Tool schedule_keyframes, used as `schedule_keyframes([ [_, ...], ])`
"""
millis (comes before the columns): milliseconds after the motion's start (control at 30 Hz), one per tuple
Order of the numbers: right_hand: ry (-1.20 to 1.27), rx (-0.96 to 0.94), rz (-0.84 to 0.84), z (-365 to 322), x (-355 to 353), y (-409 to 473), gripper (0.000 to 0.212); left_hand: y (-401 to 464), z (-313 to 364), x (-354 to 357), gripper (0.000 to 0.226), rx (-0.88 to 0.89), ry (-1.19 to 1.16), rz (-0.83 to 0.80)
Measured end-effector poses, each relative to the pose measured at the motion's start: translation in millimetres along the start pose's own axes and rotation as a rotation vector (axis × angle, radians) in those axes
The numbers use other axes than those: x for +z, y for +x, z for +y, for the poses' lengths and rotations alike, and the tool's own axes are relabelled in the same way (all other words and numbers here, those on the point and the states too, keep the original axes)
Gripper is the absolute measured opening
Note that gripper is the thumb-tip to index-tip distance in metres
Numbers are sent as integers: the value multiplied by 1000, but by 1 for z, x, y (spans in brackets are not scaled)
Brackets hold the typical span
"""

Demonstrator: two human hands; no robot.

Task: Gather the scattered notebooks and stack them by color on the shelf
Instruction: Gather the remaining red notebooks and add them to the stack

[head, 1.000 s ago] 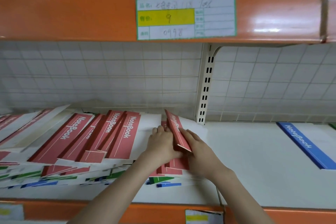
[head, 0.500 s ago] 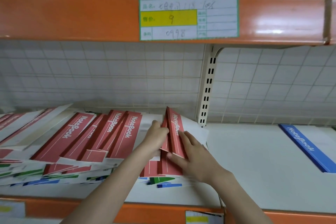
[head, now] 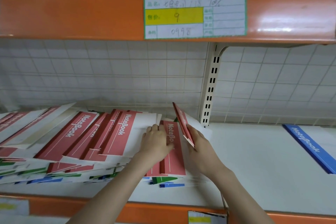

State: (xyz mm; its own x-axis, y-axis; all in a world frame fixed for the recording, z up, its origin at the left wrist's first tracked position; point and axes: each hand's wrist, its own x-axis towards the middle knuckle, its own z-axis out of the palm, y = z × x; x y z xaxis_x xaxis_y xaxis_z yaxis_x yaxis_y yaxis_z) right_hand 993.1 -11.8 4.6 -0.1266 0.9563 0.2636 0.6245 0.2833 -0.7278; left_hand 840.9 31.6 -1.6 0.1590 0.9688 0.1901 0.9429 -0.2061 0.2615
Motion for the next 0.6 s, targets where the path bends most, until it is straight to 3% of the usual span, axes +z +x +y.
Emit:
schedule_keyframes([
  [167,-128,26,-75,3,12,-1,56,3,3,0,70,-55,-171,-24],
  [333,-221,41,-133,4,13,-2,58,6,11,3,49,-58,-485,31],
  [500,-265,34,-150,0,12,-6,61,13,0,-3,22,-359,-924,0],
  [600,-370,22,-203,-6,20,-12,77,16,-1,-7,18,-440,-1103,33],
])
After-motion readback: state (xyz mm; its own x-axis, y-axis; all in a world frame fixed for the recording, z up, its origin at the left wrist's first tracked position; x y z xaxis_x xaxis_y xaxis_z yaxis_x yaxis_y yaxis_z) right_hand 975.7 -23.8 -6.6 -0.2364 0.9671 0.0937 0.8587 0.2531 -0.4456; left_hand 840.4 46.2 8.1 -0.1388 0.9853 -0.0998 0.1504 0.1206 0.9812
